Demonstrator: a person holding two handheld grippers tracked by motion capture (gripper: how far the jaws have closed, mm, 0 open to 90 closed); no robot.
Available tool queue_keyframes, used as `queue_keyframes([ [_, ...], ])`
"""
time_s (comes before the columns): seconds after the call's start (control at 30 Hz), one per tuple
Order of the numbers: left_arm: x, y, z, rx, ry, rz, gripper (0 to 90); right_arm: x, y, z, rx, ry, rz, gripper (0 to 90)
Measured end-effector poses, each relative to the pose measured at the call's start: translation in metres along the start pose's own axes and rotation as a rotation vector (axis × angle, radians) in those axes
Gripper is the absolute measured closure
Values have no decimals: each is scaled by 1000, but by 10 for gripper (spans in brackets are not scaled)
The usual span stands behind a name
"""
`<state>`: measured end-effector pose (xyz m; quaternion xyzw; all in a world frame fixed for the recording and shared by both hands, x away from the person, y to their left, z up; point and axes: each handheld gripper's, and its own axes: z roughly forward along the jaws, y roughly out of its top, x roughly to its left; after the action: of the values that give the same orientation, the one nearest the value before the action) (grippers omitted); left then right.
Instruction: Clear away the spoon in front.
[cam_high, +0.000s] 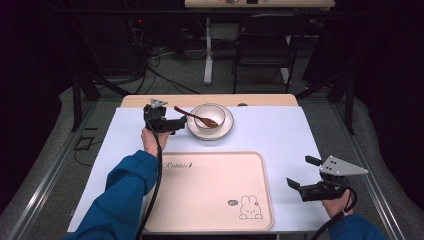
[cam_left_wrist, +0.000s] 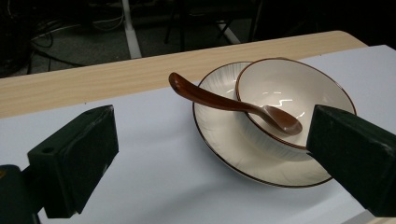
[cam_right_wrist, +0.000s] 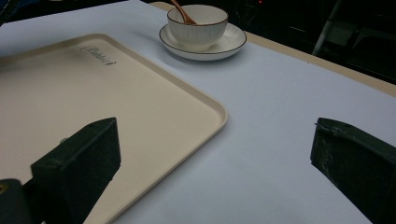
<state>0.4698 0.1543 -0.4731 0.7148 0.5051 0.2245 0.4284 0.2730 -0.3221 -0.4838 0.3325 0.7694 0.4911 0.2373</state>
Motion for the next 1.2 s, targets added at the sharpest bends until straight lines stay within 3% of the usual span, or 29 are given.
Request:
queue_keyframes([
  [0.3,2,5,19,14,-19,-53,61,0,0,0,0,1,0,10],
  [0.77,10,7,36,24,-21,-86,160,0,0,1,4,1,1,12],
  [1.03,7,10,46,20,-57,-122,293,0,0,1,5,0,1,12],
  [1.2,4,9,50,24,-60,-120,359,0,0,1,5,0,1,13],
])
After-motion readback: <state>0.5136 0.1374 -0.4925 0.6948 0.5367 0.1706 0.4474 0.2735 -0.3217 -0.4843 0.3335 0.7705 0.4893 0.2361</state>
